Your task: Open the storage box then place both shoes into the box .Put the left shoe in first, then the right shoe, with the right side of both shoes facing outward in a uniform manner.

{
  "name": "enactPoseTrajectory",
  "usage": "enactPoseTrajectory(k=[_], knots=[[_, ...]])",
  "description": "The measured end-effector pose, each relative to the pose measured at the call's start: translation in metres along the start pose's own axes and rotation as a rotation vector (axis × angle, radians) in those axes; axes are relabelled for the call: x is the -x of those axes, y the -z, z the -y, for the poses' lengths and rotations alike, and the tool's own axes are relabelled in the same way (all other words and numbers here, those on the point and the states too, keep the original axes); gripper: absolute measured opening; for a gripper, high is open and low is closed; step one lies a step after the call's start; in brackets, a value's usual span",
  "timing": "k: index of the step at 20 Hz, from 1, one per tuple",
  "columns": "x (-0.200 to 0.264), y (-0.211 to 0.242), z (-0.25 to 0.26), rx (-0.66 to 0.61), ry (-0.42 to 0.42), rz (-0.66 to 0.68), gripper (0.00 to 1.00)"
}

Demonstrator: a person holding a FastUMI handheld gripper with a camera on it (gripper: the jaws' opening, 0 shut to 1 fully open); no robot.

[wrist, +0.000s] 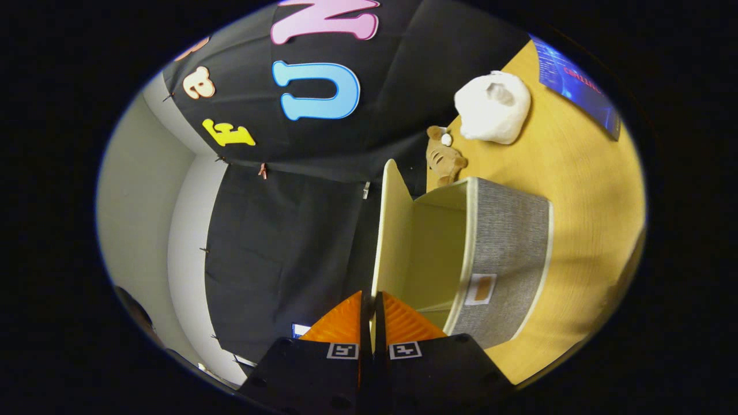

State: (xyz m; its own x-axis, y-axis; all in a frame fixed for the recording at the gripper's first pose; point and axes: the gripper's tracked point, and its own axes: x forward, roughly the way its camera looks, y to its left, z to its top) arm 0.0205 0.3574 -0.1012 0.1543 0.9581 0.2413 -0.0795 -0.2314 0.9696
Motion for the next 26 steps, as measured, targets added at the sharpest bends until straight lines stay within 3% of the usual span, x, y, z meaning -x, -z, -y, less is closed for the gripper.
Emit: enactPoseTrajectory(k=[7,17,26], knots=[[-0.042,-0.002,-0.035,-0.006,-0.016,0.032,0.05],[-0.131,0.008,-0.088,0.083,-0.024,0.026,0.05],[-0.207,0.025,-0.098,0.123,0.043,-0.004,0.07]])
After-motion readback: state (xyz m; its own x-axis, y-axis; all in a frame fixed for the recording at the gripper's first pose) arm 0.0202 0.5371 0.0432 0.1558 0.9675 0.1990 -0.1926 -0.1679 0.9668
